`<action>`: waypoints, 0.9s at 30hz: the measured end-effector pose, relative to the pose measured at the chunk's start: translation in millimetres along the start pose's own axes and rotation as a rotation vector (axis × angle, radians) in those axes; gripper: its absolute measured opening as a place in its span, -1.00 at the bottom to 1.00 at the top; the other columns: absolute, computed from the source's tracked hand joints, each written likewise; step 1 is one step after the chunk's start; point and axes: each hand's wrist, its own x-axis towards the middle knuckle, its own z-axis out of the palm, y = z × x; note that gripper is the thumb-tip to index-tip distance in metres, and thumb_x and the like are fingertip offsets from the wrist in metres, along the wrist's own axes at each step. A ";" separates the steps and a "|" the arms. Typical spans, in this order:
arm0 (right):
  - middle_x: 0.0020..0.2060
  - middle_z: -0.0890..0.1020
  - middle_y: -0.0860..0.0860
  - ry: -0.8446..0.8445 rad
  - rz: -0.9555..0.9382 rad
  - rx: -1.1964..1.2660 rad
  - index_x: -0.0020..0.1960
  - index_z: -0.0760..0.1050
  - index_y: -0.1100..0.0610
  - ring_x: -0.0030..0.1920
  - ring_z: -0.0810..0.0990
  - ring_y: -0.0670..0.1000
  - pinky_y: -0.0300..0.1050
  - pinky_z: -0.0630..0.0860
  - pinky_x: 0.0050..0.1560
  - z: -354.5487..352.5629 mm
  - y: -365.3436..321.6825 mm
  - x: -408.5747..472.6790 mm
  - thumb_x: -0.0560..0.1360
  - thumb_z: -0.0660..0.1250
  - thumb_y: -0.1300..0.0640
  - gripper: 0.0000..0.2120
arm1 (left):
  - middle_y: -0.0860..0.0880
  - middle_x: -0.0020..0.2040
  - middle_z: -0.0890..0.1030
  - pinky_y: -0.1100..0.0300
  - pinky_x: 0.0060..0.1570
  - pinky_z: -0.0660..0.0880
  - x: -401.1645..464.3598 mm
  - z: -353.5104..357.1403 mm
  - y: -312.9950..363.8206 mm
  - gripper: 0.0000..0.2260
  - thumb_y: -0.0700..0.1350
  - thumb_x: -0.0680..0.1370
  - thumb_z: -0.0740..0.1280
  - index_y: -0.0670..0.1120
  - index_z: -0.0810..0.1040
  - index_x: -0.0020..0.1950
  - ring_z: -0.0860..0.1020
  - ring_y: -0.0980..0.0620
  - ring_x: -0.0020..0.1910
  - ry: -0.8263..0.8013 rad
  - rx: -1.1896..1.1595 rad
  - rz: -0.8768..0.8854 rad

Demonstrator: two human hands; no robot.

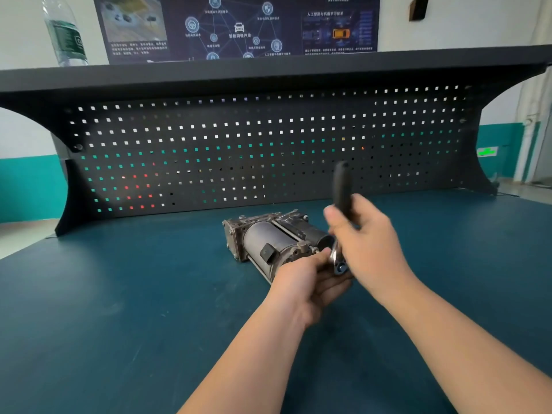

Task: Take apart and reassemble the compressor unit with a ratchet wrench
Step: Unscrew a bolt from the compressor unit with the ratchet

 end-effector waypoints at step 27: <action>-0.43 0.54 -0.02 0.160 0.167 0.126 -0.22 0.41 0.03 -0.57 0.41 -0.15 -0.26 0.32 -0.48 -0.1 6.9 3.3 0.56 0.23 0.00 -0.80 | -0.16 -0.27 0.64 0.19 -0.39 0.61 -1.5 2.9 0.5 -0.85 -0.17 0.57 0.27 -0.24 0.55 0.01 0.64 -0.03 -0.37 -0.033 0.013 -0.040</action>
